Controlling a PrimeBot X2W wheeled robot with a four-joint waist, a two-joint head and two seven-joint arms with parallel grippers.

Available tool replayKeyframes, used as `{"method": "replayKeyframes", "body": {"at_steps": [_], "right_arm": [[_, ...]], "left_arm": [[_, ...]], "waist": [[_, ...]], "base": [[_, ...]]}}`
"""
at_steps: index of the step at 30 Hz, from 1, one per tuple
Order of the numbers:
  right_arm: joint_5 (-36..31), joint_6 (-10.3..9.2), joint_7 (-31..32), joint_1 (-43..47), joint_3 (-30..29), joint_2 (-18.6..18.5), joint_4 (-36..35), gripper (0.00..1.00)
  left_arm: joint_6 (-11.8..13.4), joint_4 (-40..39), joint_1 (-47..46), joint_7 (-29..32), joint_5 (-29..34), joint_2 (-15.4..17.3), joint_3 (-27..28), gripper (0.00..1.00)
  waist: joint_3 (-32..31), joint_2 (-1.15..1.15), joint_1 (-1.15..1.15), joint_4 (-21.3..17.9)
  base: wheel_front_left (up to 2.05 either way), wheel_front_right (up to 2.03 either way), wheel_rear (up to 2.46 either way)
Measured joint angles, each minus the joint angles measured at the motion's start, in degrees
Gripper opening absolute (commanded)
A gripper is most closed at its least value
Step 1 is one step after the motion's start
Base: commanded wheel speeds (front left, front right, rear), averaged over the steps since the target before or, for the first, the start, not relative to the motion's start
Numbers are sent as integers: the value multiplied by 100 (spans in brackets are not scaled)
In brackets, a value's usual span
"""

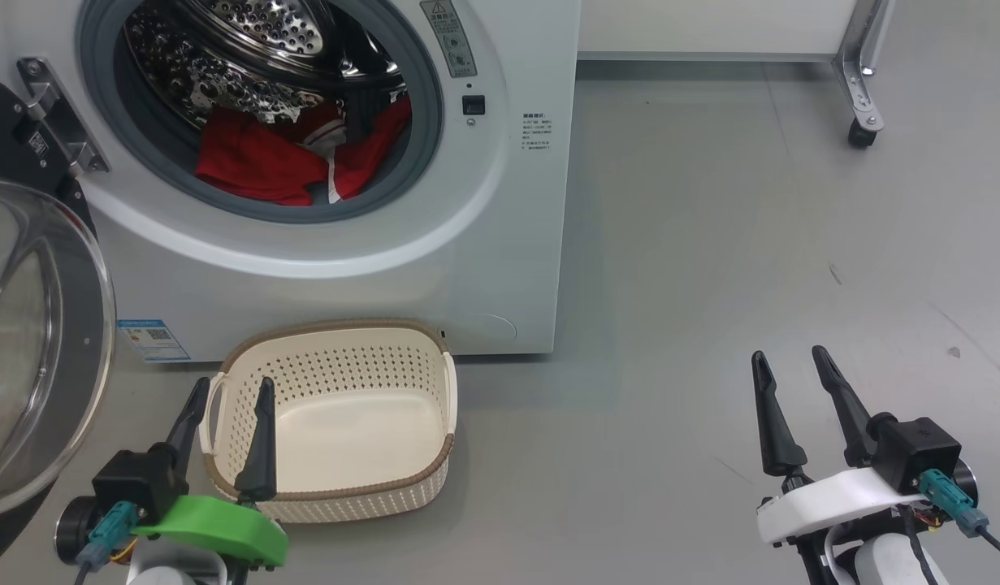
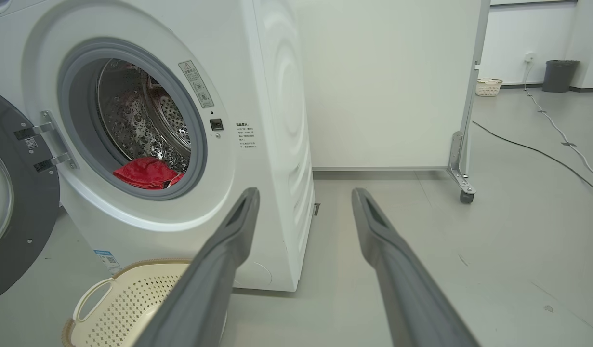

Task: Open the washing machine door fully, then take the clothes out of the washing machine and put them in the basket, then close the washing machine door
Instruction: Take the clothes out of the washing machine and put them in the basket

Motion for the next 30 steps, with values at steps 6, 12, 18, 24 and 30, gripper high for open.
{"method": "replayKeyframes", "body": {"at_steps": [6, 12, 18, 24, 30], "right_arm": [[0, 0, 0, 0, -14, 1, 2, 100], [0, 0, 0, 0, -24, 2, 2, 100], [0, 0, 0, 0, -25, 2, 3, 100], [-1, 0, 0, 0, -31, 4, 3, 100], [-1, 0, 0, 0, -35, 4, 9, 100]], "left_arm": [[53, -76, 16, -1, 46, -2, 100, 100], [46, -67, 36, -1, 46, -4, 20, 100], [10, 29, 84, -1, -37, -26, 12, 100], [0, 33, 90, -1, -37, -38, 12, 100], [-1, 40, 90, -1, -38, -45, 12, 100]], "waist": [[16, 0, 0, 17], [36, 0, 0, 20], [53, 0, 0, 18], [68, 0, 0, 11], [71, 0, 0, 7]], "base": [[145, -145, 0], [121, -121, 0], [96, -96, 0], [71, -71, 0], [47, -47, 0]]}}
